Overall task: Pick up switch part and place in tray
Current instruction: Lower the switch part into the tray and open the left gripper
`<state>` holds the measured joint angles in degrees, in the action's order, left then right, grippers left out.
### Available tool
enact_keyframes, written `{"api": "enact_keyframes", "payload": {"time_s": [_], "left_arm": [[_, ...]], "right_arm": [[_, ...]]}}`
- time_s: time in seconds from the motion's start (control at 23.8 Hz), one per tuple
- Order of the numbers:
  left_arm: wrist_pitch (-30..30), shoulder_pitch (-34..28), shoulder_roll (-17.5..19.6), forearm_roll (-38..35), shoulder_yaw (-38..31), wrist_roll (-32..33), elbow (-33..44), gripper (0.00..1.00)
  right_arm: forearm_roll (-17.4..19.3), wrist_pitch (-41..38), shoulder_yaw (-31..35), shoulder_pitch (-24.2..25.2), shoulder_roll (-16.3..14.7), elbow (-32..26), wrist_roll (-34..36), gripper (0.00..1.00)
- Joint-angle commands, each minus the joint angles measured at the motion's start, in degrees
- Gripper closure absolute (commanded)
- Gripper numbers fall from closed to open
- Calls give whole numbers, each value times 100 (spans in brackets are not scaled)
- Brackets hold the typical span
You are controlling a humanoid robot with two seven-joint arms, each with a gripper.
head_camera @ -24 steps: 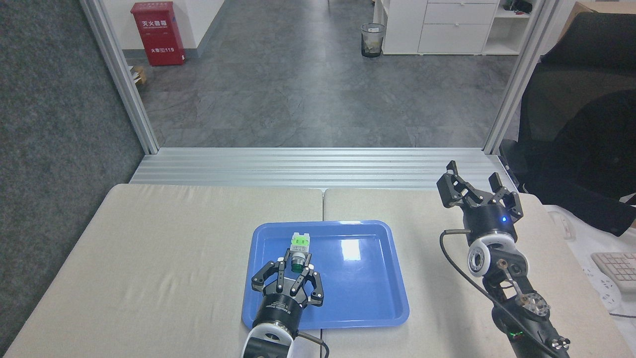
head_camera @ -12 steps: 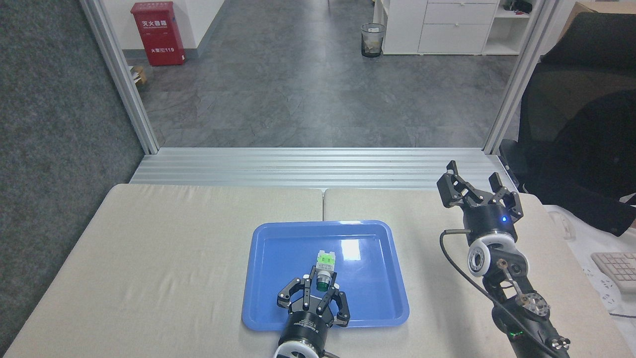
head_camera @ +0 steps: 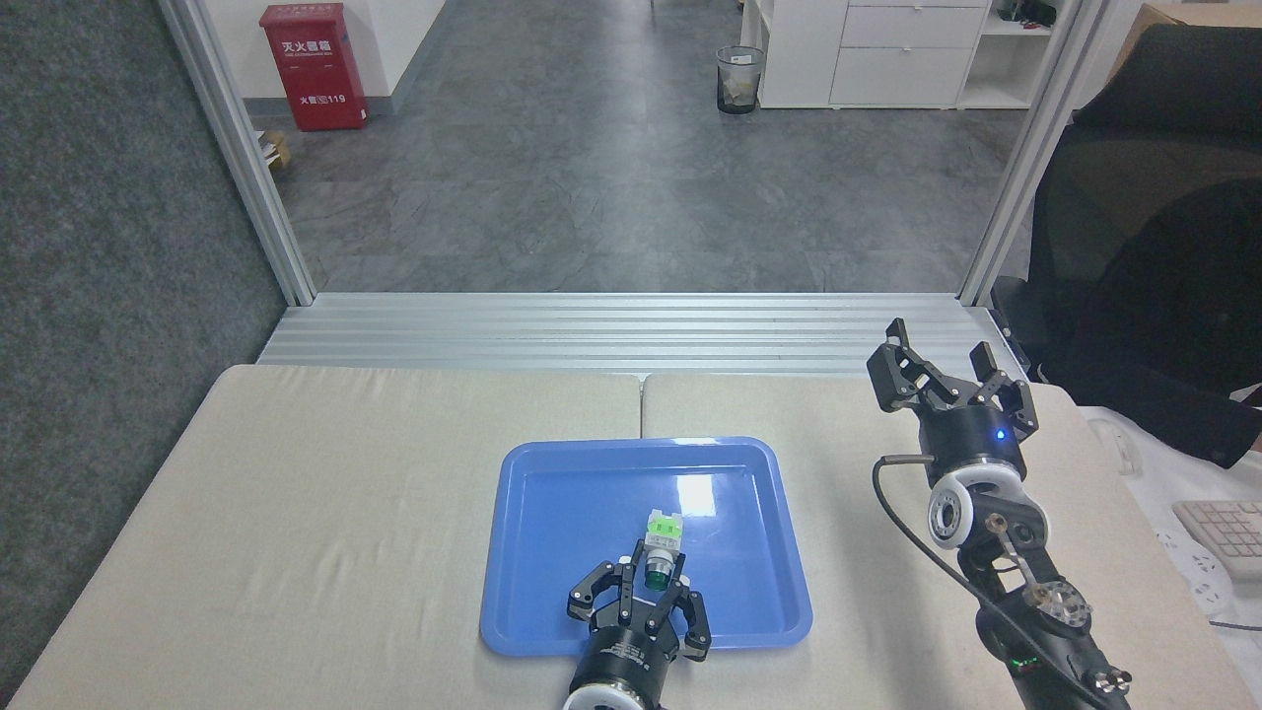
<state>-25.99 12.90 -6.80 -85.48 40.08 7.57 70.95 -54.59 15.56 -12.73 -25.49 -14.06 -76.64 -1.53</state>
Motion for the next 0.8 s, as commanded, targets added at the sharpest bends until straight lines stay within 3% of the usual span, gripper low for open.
{"api": "enact_keyframes", "payload": {"time_s": [0.0,0.38,0.42,0.5,0.76], "left_arm": [[-55,178,-76,58,-123,60,-249,80],[-81,292,-41,49,-378,218,-451,73],[-81,292,-40,49,-378,218,-486,65],[-90,336,-49,84,-465,166,-486,0],[-90,538,-76,84,-668,95,-214,0]], "right_arm": [[1,0,-2,0,0,0,4,0],[1,0,7,0,0,0,4,0],[-8,0,-2,0,0,0,4,0],[1,0,7,0,0,0,4,0],[1,0,-2,0,0,0,4,0]]}}
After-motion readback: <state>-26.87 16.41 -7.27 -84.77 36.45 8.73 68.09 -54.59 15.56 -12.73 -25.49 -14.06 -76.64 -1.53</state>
